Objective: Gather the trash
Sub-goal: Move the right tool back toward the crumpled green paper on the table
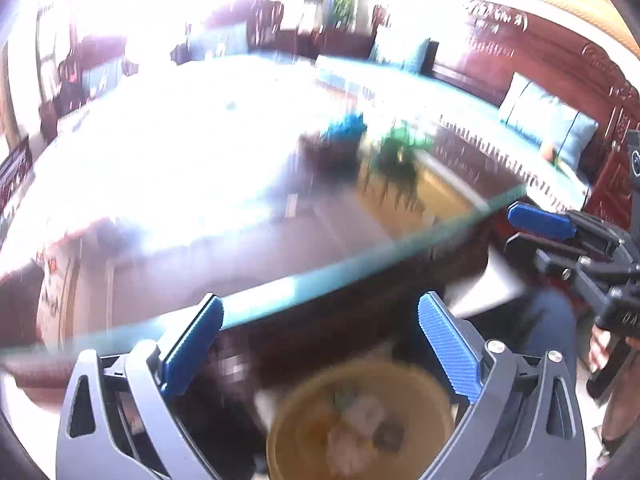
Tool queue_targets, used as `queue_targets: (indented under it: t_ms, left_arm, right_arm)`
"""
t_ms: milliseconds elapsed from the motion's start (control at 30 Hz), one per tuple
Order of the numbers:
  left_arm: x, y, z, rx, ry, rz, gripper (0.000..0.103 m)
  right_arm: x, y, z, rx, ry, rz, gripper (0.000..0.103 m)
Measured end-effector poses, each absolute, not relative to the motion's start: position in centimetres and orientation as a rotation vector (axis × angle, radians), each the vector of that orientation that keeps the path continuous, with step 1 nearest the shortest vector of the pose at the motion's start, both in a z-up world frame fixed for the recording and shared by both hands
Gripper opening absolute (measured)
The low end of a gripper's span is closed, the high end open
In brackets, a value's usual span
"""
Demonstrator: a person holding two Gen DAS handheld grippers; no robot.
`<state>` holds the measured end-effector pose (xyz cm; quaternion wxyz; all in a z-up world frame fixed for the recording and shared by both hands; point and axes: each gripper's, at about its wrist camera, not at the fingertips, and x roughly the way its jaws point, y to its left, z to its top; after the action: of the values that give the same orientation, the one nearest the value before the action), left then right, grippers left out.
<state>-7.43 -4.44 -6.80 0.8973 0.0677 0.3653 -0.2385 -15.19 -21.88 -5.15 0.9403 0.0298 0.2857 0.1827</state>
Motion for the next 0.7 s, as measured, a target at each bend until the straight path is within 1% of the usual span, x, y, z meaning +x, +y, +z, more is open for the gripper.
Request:
queue_targets:
  t_ms: [100,200,367,500,533,633,700]
  left_arm:
    - [-4.4,-7.1,-4.5,0.165,0.694,-0.505,0.099]
    - [-1.3,-10.0,-3.0,0.205,0.657,-0.501,0.099]
    - [3.2,-13.0,-1.9,0.227,0.662,-0.505,0.099]
    - [5.7,-13.6,-2.4,0.249,0.675,-0.550,0.099]
    - [6.3,-13.6,-2.8,0.260,0.678,-0.574,0.098]
    - [7.3,-15.1,-3.7,0.309,0.687,-0.641,0.090]
    - [7.3,-15.9,-4.2,0.345,0.685,-0.676,0.088]
  right_arm:
    - [-12.6,-22.9,-3.6,0.035,0.550,0.326,0.051]
    - [-10.0,-23.7,-3.3,0.037,0.549,0.286,0.051]
    - [-7.1,-25.3,-3.4,0.039,0.556,0.255,0.051]
    - [-5.6,-27.0,-4.1,0.053,0.577,0.242,0.051]
    - [-5.1,-27.6,-4.2,0.060,0.581,0.240,0.051]
    - [-4.4,-28.9,-4.9,0.097,0.591,0.234,0.051]
    - [-3.9,-29.4,-5.2,0.119,0.599,0.236,0.051]
